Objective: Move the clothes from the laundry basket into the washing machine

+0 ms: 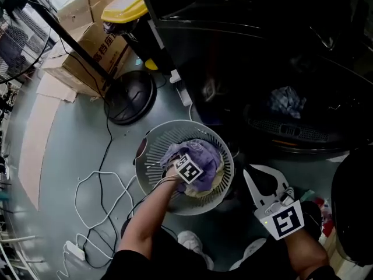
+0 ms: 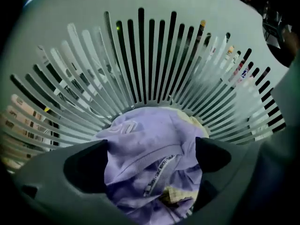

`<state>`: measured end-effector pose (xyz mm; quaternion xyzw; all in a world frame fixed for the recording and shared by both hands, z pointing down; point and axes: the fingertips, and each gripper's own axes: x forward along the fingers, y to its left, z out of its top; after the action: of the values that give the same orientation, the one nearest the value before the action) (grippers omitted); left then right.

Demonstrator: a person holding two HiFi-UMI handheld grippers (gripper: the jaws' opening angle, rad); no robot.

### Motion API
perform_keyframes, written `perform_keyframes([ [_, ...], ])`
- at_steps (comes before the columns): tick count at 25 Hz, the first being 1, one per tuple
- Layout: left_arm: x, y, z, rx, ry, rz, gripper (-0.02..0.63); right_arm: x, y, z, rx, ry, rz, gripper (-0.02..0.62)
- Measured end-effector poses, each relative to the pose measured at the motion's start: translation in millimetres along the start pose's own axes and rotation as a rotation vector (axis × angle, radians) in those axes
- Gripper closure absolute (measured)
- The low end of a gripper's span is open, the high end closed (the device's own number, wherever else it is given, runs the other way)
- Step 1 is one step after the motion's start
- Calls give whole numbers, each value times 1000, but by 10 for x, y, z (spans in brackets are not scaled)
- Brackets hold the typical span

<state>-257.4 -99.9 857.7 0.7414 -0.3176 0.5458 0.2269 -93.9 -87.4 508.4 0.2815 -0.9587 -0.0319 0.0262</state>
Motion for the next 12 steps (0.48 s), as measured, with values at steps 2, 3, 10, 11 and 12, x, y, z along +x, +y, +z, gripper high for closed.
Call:
perform_keyframes([
  [2, 180, -13, -9, 37, 30, -23, 64, -34, 40, -56, -15, 20, 5, 583],
  [3, 271, -22, -39, 52, 58, -34, 64, -44, 63, -92, -25, 32, 7, 583],
  [10, 661, -49, -226, 30, 203, -131, 66, -83, 163, -220, -53, 93, 6, 583],
  [11, 670, -43, -230, 27, 208, -137, 66, -90, 169, -234, -57, 100, 7, 583],
  [12, 669, -39, -234, 21, 211, -142, 67, -96, 174, -248, -58, 106, 7, 583],
])
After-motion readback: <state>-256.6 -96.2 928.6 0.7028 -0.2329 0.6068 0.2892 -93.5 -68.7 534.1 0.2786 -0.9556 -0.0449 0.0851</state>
